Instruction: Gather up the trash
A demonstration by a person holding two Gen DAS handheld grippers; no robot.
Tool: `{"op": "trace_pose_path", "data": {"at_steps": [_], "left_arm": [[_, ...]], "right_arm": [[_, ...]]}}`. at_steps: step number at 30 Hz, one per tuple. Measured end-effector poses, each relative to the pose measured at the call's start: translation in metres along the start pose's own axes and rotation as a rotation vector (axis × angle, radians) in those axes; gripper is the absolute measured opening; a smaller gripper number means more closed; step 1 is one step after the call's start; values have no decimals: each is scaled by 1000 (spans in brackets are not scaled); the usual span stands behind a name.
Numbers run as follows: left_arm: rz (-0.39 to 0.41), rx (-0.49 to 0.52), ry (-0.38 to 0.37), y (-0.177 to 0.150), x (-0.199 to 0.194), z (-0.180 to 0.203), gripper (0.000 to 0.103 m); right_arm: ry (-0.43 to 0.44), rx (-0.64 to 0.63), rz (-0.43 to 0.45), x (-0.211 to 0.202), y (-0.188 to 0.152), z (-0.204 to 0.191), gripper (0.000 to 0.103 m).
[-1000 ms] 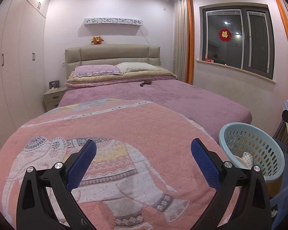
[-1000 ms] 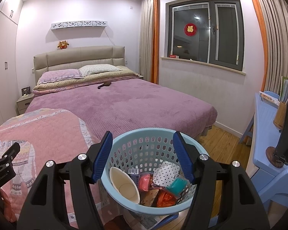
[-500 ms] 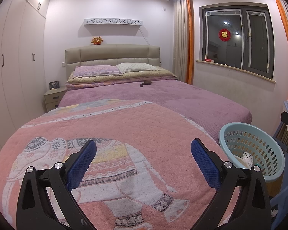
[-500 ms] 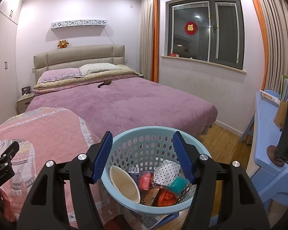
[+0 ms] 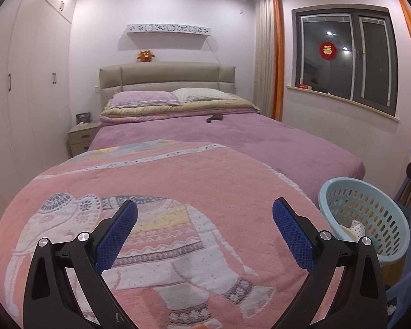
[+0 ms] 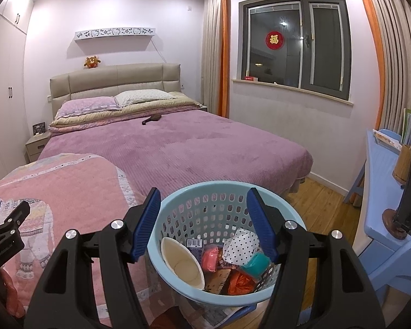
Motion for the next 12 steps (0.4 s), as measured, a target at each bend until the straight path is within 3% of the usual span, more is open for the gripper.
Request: {"op": "trace_pose_path", "data": {"at_steps": [8,12], "left_arm": [[-23,-7,0,3,-2,-5,96],[-10,-5,39,10,-17,-12,96]], "right_arm": [[24,-6,-11,-4,0,-6,62],[55,-14,5,-14,6,-16,62]]}}
Point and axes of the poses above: each gripper's, at about its wrist camera, not at the fingertips, and x roughly the way its jaws point, z to its right, y to its top, the point moved 6 cm from there along x, roughly the way its jaws point, and after that the axes turned 4 degrees about x, right-handed, at the moved point
